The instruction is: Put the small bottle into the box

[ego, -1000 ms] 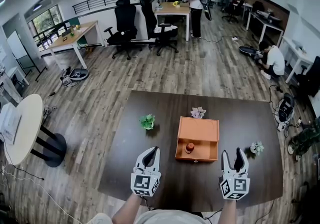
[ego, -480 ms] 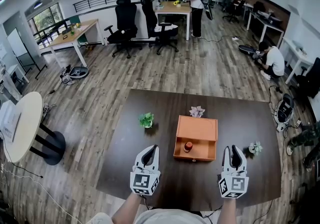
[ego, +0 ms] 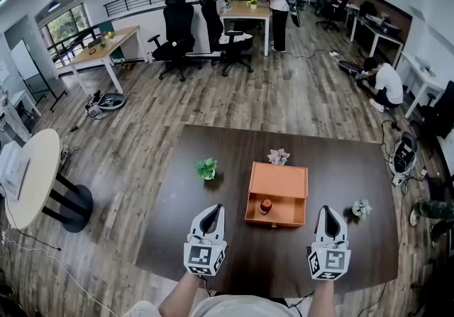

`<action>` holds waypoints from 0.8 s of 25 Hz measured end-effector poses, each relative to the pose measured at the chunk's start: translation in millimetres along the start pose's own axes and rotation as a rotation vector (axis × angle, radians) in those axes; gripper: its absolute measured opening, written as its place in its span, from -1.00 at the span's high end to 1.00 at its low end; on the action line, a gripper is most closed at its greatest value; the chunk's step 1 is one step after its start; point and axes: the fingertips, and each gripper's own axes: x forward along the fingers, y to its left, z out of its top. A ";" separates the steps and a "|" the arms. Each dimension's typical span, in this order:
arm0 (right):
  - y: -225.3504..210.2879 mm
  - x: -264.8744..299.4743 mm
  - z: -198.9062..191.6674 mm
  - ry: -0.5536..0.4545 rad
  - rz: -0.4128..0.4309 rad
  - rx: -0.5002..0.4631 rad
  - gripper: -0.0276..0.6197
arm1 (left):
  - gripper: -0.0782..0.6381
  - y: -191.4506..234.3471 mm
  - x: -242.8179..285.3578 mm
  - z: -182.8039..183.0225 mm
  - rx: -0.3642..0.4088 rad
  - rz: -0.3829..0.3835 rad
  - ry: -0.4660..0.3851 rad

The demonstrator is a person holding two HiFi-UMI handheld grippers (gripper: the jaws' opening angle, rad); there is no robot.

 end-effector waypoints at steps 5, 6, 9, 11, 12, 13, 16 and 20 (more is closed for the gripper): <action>-2.7 0.8 1.2 0.001 0.003 0.000 0.91 | 0.78 -2.3 1.0 0.7 0.002 0.001 -0.002; -3.0 1.1 2.4 0.001 0.004 -0.002 0.91 | 0.78 -2.4 0.9 1.6 0.002 0.001 -0.002; -3.6 1.2 5.7 -0.001 0.003 -0.002 0.91 | 0.78 -2.2 0.4 4.3 0.002 0.002 -0.001; -3.9 1.6 6.3 -0.001 0.003 -0.001 0.91 | 0.78 -2.1 0.6 4.9 0.004 0.002 -0.002; -4.0 2.0 5.9 -0.002 0.004 0.000 0.91 | 0.78 -2.0 0.9 4.5 0.004 0.003 -0.002; -4.3 2.5 5.1 -0.002 0.005 0.001 0.91 | 0.78 -2.0 1.3 3.9 0.005 0.003 -0.002; -5.3 3.5 3.2 -0.004 0.004 0.007 0.91 | 0.78 -1.3 2.3 2.7 0.004 0.006 -0.003; -6.0 3.3 3.3 -0.006 0.002 0.019 0.91 | 0.78 -0.5 2.2 2.5 0.000 0.010 0.000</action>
